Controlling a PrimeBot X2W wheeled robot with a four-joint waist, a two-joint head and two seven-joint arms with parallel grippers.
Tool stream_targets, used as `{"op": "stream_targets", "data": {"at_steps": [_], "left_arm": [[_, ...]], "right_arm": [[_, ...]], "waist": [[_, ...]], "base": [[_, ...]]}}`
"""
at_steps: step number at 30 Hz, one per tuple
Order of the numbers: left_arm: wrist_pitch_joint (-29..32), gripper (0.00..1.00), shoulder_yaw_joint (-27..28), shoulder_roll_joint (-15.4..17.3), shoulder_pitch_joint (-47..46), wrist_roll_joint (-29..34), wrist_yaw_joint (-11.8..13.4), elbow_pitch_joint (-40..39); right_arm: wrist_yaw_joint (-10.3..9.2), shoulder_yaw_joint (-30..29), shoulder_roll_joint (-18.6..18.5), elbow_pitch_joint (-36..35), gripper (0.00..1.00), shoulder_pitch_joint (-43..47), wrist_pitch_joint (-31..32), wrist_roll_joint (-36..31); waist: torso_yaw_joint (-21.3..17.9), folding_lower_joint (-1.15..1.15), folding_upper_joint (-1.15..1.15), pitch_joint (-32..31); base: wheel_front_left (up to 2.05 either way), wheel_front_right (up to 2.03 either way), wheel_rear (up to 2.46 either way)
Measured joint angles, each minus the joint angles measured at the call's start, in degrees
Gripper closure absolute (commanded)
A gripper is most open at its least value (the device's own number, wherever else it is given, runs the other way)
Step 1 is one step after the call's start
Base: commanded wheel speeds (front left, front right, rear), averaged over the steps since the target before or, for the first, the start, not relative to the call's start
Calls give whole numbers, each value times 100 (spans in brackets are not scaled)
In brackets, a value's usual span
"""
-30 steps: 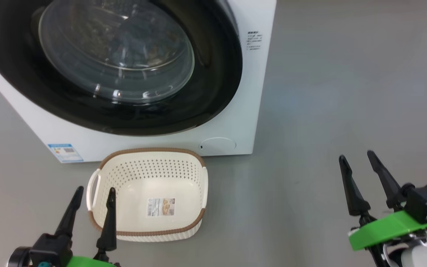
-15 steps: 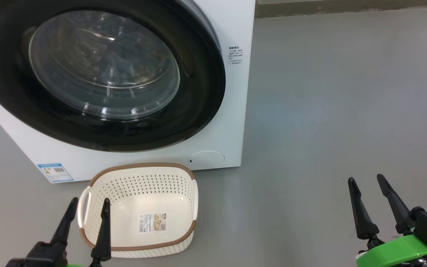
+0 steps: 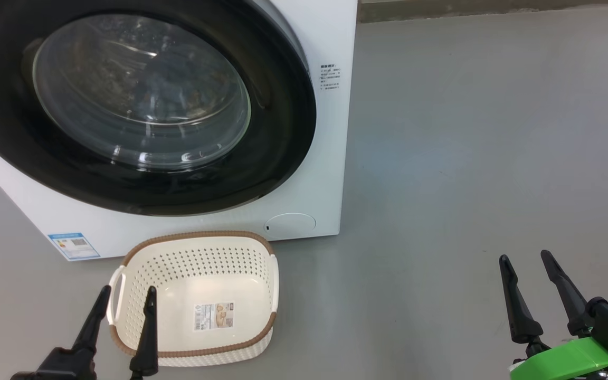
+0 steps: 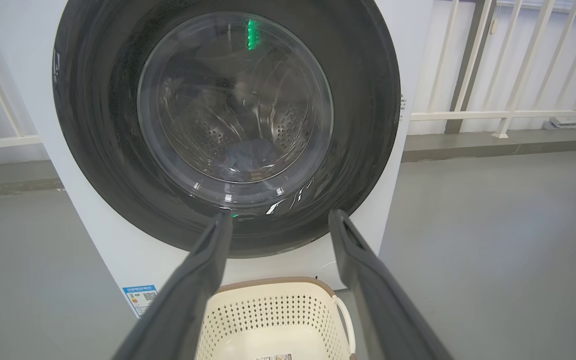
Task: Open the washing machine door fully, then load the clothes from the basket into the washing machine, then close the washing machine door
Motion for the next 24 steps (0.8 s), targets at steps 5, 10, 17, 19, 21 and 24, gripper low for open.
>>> {"op": "stream_targets", "data": {"at_steps": [5, 10, 17, 19, 21, 24], "left_arm": [[0, 0, -21, 9, -1, -41, 11, 0], [-1, 0, -46, 26, -1, -47, 49, 2], [-4, 0, -65, 45, -1, -48, 52, 8], [-9, 0, -67, 52, -2, -51, 64, 8], [-10, 0, -70, 54, -2, -55, 97, 9], [-10, 0, -81, 56, -3, -58, 100, 12]], "right_arm": [[0, -18, 10, 3, 0, 0, 0, 0], [0, -27, 15, 5, 0, 0, 5, 0], [0, -30, 19, 7, 0, 0, 5, 0], [0, -30, 19, 5, 0, 0, 7, 0], [0, -34, 20, 4, 0, 0, 33, 0], [0, -36, 21, 2, 0, 0, 49, 0]], "waist": [[6, 0, 0, 7], [20, 0, 0, 3], [27, 0, 0, 2], [26, 0, 0, 1], [26, 0, 0, 1], [30, 0, 0, 2]], "base": [[0, 0, 0], [0, 0, 0], [0, 0, 0], [0, 0, 0], [0, 0, 0], [0, 0, 0]]}}
